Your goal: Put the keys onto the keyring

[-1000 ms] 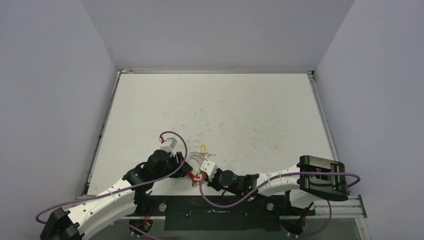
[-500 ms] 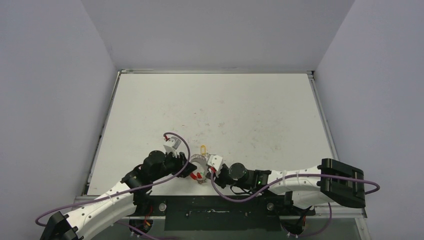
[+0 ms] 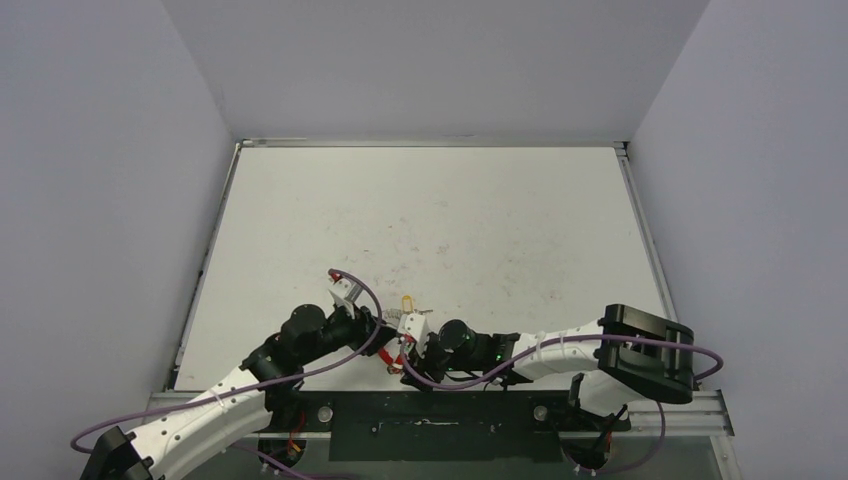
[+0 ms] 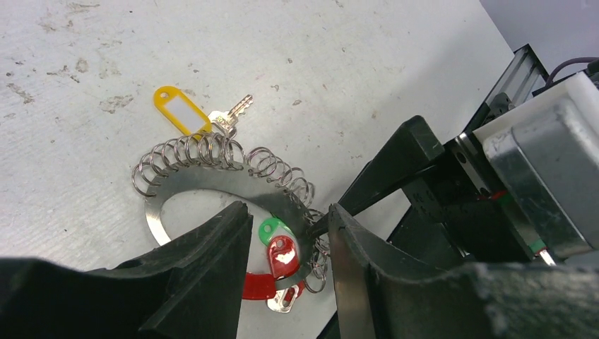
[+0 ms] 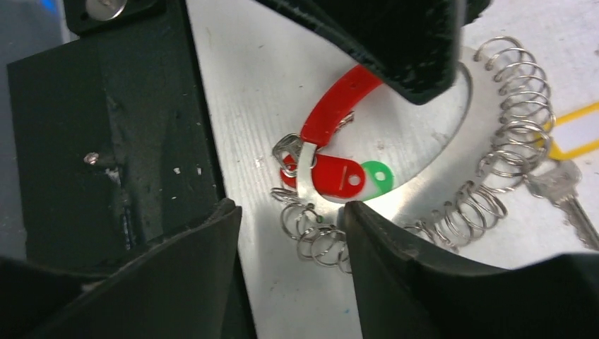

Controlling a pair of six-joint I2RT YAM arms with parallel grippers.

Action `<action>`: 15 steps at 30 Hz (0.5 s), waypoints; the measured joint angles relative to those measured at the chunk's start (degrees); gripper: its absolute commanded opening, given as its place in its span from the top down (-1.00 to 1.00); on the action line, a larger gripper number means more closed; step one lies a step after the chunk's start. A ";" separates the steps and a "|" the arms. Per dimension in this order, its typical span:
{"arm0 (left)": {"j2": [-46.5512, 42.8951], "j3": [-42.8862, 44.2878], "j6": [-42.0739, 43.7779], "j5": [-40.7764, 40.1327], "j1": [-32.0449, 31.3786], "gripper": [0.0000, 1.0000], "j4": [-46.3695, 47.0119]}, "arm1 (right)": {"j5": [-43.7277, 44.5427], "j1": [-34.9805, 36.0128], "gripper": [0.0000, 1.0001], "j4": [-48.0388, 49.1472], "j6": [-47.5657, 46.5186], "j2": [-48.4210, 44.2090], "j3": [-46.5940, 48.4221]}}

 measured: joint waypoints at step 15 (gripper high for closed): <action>-5.14 -0.70 -2.14 -1.92 -0.11 0.15 -3.26 | 3.19 0.00 0.19 -2.97 -0.87 -10.32 -3.21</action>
